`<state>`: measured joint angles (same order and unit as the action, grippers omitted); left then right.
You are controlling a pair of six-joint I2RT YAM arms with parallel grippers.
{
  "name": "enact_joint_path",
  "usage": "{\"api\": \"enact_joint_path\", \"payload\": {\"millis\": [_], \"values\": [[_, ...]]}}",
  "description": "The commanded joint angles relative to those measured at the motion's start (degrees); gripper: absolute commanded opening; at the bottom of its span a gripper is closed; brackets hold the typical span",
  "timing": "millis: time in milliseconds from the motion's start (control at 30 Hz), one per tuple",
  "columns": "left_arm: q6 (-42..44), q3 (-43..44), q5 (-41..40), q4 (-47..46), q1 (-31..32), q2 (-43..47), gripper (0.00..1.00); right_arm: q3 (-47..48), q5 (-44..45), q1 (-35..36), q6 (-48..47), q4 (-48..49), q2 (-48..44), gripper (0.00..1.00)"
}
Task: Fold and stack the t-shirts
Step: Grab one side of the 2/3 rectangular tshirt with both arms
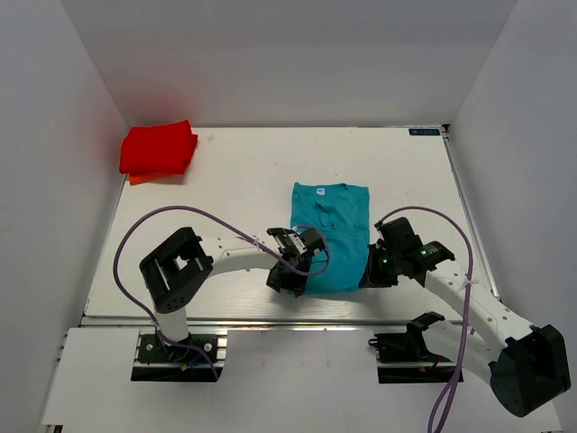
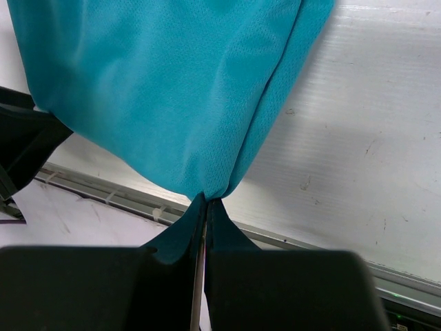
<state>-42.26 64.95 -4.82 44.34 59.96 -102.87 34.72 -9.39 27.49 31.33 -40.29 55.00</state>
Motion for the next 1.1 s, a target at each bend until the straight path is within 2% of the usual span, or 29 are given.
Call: {"api": "enact_joint_path", "payload": {"millis": [0,167,300,400,433,633,800,900,967,1067], "values": [[1.8,0.2,-3.8,-1.3,-0.2,-0.1,0.64,-0.2,-1.2,0.0,0.0,1.0,-0.2,0.00],[6.1,-1.1,-1.7,-7.5,-0.2,-0.1,0.62,-1.0,-1.8,-0.1,-0.1,1.9,0.1,0.00],[10.9,-2.5,1.8,-12.9,-0.2,-0.1,0.50,-1.2,-2.4,0.0,-0.1,2.3,0.3,0.00],[12.1,-3.1,1.8,-13.5,-0.2,-0.1,0.36,-1.4,-2.2,-0.1,-0.3,2.6,0.0,0.00],[13.0,-3.1,1.8,-13.5,-0.2,-0.1,0.25,-1.7,-2.3,-0.2,-0.3,2.7,0.0,0.00],[15.7,-5.0,3.7,-16.2,-0.2,2.8,0.00,-1.7,-2.6,0.1,-0.3,2.6,-0.3,0.00],[15.7,-1.7,4.9,-8.0,-0.2,5.1,0.00,1.3,-2.1,0.0,-1.2,0.4,-1.0,0.00],[16.2,-0.1,8.7,-4.4,-0.2,7.9,0.00,3.3,-0.7,-0.1,-1.3,-1.5,-2.2,0.00],[16.2,0.9,11.4,-3.9,-1.5,9.1,0.00,4.6,1.2,0.0,-1.0,-1.5,-3.0,0.00],[16.2,4.9,10.1,-2.6,-1.5,9.1,0.00,6.1,5.1,-0.1,0.0,1.0,-3.4,0.00]]}}
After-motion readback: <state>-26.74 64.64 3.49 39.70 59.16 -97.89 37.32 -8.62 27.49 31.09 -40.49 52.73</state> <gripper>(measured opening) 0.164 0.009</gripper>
